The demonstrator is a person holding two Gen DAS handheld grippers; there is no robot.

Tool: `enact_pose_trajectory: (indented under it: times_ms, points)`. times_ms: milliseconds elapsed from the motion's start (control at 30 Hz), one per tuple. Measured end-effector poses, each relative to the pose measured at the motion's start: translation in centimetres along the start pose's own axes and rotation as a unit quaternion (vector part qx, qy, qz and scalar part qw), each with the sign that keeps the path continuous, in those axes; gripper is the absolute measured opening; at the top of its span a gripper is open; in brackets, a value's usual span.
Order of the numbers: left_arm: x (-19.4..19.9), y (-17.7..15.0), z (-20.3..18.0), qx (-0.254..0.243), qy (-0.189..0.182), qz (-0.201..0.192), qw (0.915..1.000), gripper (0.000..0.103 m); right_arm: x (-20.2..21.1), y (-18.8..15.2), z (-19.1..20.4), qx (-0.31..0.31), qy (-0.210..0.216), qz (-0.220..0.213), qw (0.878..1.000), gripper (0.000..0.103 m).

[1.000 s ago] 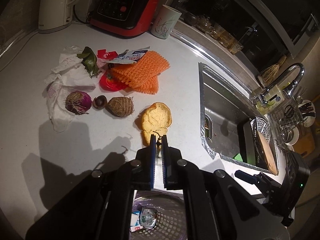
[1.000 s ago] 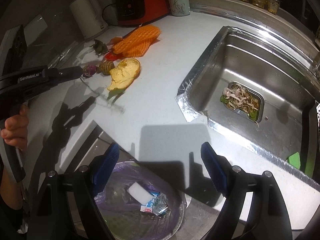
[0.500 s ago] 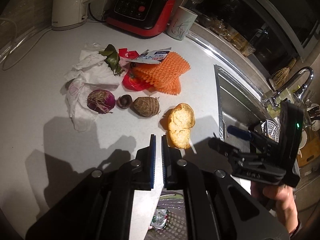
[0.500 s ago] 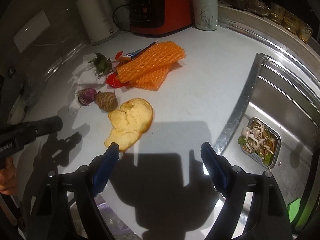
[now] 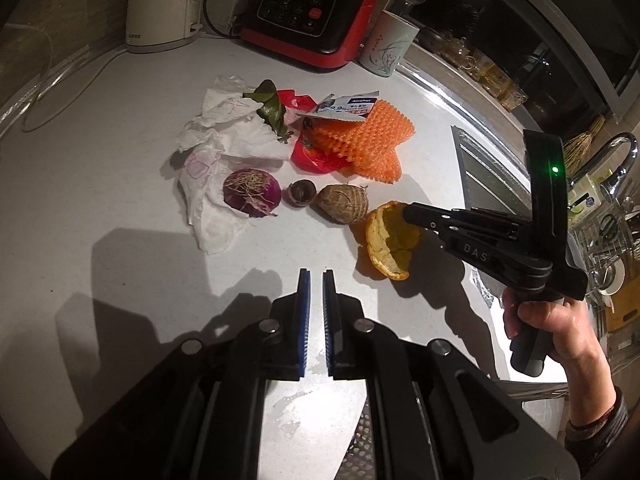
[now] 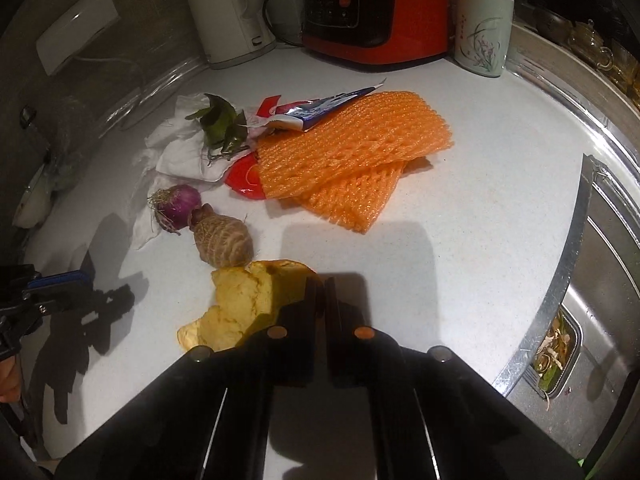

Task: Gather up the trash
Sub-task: 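Carry the crust to the bin with the right gripper while the left grasps tissues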

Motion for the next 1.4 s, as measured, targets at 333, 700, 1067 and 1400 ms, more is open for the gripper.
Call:
enact_pose_trajectory:
  times_ms: [333,700,1067,1400]
  points:
    - [-0.9,2.4,2.8,0.004,0.026,-0.023,0.9994,0.055,7.9,-1.9,2.1,0.005,0.01,-0.023,1.0,0.005]
    - [-3.9,4.7,3.2,-0.033,0.034,-0.028,0.9985,0.072,12.7,-12.6,8.1,0.006,0.055,0.048,0.997,0.005]
    - [-6.5,8.2,7.1,-0.024,0.076,-0.041,0.996,0.082,10.6,-19.2,10.9,0.003,0.06,0.105,0.993,0.005]
    - [-9.5,7.8,8.2,-0.023,0.082,-0.007,0.9964,0.035,10.1,-18.8,10.6,-0.009,0.056,0.109,0.992,0.005]
Point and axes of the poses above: each gripper's, at about its wrist camera, not at the fingertips, and x roughly against the way its jaws point, z to its left, y to its top, the point moved 9 cm from there along -x, roughly the way its jaws point, and after that the axes turned 14 degrees about -z, right-handed, at the moved point
